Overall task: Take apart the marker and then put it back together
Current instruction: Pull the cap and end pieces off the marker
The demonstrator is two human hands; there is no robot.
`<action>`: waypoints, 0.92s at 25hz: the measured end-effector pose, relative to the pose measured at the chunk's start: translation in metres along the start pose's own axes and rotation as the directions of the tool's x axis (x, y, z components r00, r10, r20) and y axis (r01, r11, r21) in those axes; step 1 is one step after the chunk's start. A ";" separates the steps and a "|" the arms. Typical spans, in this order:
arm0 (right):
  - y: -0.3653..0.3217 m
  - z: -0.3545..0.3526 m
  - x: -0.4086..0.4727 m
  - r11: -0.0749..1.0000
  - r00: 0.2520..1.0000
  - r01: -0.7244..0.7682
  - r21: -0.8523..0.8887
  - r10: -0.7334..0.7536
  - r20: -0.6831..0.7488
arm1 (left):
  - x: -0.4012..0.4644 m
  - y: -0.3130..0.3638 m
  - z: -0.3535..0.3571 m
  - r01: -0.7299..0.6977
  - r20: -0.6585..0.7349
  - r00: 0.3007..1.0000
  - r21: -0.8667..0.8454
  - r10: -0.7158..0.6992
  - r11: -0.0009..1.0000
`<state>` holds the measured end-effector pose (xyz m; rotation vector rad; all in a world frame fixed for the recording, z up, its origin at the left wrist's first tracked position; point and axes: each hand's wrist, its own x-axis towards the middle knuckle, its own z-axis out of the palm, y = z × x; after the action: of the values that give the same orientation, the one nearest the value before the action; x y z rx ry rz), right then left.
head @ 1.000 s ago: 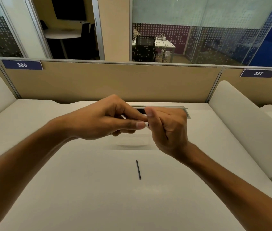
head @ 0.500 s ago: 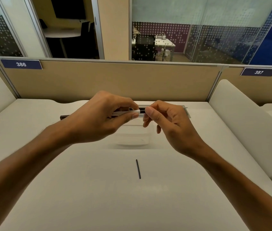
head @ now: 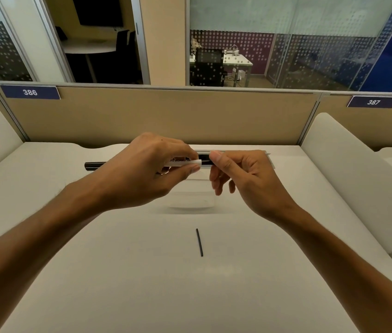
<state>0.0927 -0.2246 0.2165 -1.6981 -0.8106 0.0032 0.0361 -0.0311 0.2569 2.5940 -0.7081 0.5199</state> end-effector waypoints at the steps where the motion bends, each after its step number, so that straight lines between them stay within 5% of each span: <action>1: 0.000 -0.001 0.000 1.000 1.000 -0.010 0.001 0.010 0.021 | 0.000 0.000 0.000 -0.002 0.000 1.000 -0.005 0.002 1.000; 14: 0.001 -0.004 0.000 0.992 0.990 -0.123 0.009 0.123 -0.072 | -0.002 -0.003 -0.001 -0.014 -0.027 1.000 0.002 0.014 1.000; 23: 0.000 -0.009 0.000 0.990 0.992 -0.122 0.069 0.122 0.006 | -0.003 -0.005 0.001 -0.024 -0.018 1.000 0.006 0.024 1.000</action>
<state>0.0963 -0.2317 0.2194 -1.6801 -0.6991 0.1160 0.0369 -0.0266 0.2537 2.5859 -0.7337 0.5533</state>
